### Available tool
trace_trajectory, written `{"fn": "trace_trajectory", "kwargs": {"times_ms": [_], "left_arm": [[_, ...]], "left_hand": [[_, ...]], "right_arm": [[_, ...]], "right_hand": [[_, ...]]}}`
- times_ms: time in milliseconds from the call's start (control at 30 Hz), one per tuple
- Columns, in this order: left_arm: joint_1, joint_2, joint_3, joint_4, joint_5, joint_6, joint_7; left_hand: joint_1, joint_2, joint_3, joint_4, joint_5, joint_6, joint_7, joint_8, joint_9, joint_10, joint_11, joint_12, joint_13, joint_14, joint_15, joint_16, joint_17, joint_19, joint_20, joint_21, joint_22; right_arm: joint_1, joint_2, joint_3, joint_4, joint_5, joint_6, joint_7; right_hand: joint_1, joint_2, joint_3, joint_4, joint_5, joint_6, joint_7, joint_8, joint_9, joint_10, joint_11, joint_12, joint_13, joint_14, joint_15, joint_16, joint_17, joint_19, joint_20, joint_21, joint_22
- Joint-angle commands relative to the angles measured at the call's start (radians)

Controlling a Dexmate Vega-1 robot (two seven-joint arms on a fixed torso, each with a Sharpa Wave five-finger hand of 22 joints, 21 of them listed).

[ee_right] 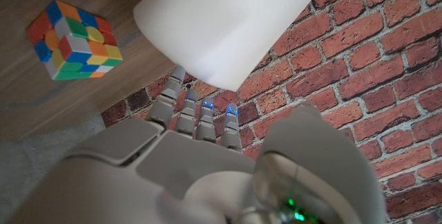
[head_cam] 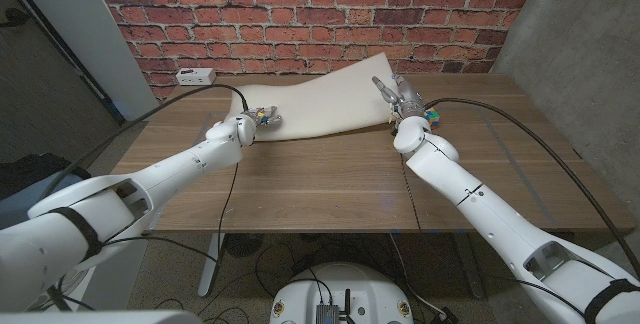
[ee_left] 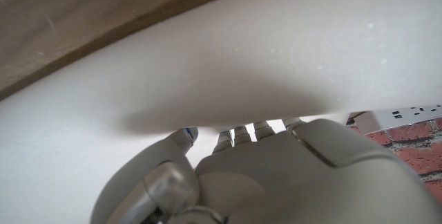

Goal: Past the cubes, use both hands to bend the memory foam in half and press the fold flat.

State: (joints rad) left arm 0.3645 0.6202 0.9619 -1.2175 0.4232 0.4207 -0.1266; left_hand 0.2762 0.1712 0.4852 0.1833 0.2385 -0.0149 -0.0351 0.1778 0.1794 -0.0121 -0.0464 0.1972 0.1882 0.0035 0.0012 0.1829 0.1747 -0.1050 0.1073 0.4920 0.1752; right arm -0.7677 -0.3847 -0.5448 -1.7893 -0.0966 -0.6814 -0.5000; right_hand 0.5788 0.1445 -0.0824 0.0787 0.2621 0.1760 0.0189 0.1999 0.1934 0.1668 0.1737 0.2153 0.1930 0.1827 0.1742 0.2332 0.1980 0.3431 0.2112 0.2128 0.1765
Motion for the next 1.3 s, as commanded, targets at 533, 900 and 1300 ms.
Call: {"fn": "trace_trajectory", "kwargs": {"times_ms": [533, 900, 1300], "left_arm": [[-0.013, -0.013, 0.008, 0.033, -0.007, -0.015, 0.005], [-0.016, -0.011, 0.009, 0.037, -0.009, -0.028, 0.009], [-0.013, -0.01, 0.004, 0.034, -0.011, -0.022, 0.015]], "left_hand": [[-0.021, 0.023, 0.019, 0.001, 0.009, -0.007, 0.005, 0.006, 0.002, 0.003, -0.002, 0.004, 0.002, 0.011, -0.01, 0.005, 0.005, 0.021, 0.004, 0.001, 0.006], [-0.028, 0.024, 0.025, 0.0, 0.011, -0.011, 0.011, 0.005, 0.002, 0.001, 0.0, 0.004, 0.002, 0.01, -0.01, 0.004, 0.005, 0.023, 0.002, -0.002, 0.006], [-0.035, 0.023, 0.032, 0.0, 0.012, -0.014, 0.017, 0.005, 0.002, 0.0, 0.001, 0.004, 0.002, 0.011, -0.009, 0.004, 0.004, 0.026, -0.002, -0.004, 0.006]], "right_arm": [[-0.084, 0.095, 0.168, -0.098, 0.403, -0.112, -0.185], [-0.102, 0.088, 0.225, -0.08, 0.577, -0.059, -0.165], [-0.105, 0.063, 0.281, -0.04, 0.806, 0.007, -0.103]], "right_hand": [[-0.017, -0.015, 0.002, -0.028, -0.056, -0.109, 0.136, -0.01, 0.004, -0.071, 0.046, -0.013, 0.006, -0.061, 0.042, -0.04, -0.001, 0.002, -0.002, -0.008, 0.005], [-0.014, -0.008, 0.019, -0.047, -0.061, -0.033, 0.19, 0.01, 0.007, -0.03, 0.046, 0.018, 0.019, -0.038, 0.027, -0.029, 0.004, 0.05, -0.078, 0.005, 0.002], [-0.02, -0.018, 0.027, -0.071, -0.06, 0.067, 0.192, 0.017, 0.013, 0.048, 0.046, 0.062, 0.032, 0.045, 0.04, -0.012, 0.015, 0.135, -0.02, 0.014, 0.0]]}}
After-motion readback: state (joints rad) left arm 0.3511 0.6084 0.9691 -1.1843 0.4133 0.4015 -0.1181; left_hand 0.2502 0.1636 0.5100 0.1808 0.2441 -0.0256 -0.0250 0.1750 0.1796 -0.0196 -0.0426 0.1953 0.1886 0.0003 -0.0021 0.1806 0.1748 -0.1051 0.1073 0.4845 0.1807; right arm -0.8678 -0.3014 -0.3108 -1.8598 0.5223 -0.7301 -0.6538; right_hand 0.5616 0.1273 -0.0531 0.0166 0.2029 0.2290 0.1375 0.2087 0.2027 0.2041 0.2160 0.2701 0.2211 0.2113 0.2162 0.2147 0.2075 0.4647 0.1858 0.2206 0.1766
